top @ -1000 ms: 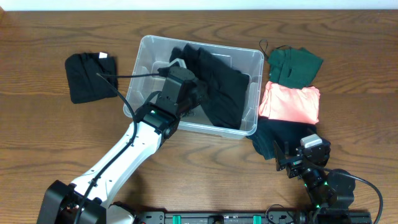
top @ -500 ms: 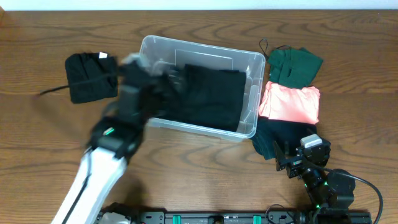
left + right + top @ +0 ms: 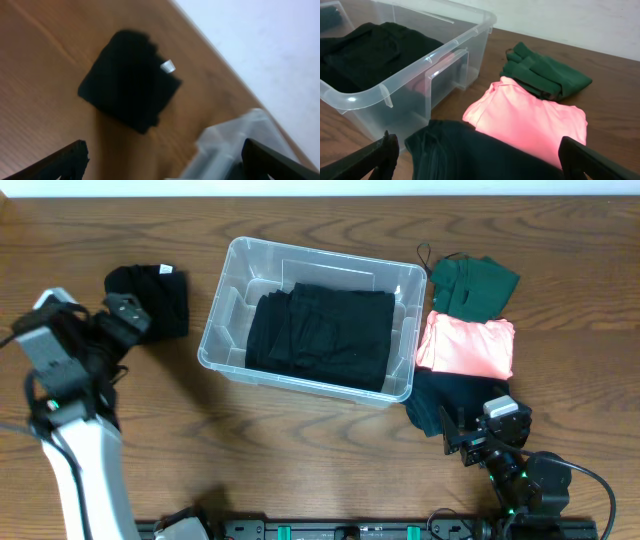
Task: Pack container
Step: 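Move the left gripper back and grasp the remaining black shirt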
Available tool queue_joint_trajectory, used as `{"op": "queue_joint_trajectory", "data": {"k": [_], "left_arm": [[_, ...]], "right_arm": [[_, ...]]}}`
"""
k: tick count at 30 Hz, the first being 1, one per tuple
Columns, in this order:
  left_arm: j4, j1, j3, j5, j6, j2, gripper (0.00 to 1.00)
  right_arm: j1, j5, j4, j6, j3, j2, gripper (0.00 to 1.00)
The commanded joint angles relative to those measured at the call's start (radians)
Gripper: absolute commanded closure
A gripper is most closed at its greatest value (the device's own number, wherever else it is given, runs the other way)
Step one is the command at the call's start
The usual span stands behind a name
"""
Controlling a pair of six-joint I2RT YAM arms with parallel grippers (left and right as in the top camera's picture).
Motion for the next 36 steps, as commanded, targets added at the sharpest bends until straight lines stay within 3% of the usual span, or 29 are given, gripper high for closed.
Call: {"op": "queue_joint_trajectory", "data": {"k": [1,6,11,26,31,32,36], "left_arm": [[0.063,0.115,0.009,0.245,0.098,0.160,0.02],[0.199,0.238,0.019,0.411,0.066,0.386,0.02],[0.287,0.288,0.023,0.448,0.063,0.543,0.02],[0.547,0.249,0.023,0.440,0.055,0.777,0.02],[0.653,0.184,0.023,0.441,-0.055,0.830,0.00],[0.655,0.169,0.023,0.440,-0.061,0.834,0.03],[0.654,0.128,0.023,0.417,-0.074,0.835,0.31]], "right_arm": [[0.011,0.003,-0.001,0.006,-0.003,-0.007,0.01],[0.011,0.003,-0.001,0.006,-0.003,-0.007,0.01],[0.011,0.003,-0.001,0.006,-0.003,-0.007,0.01],[0.011,0.003,-0.001,0.006,-0.003,-0.007,0.01],[0.011,0.003,-0.001,0.006,-0.003,-0.007,0.01],[0.011,0.003,-0.001,0.006,-0.003,-0.007,0.01],[0.011,0.003,-0.001,0.006,-0.003,-0.007,0.01]]}}
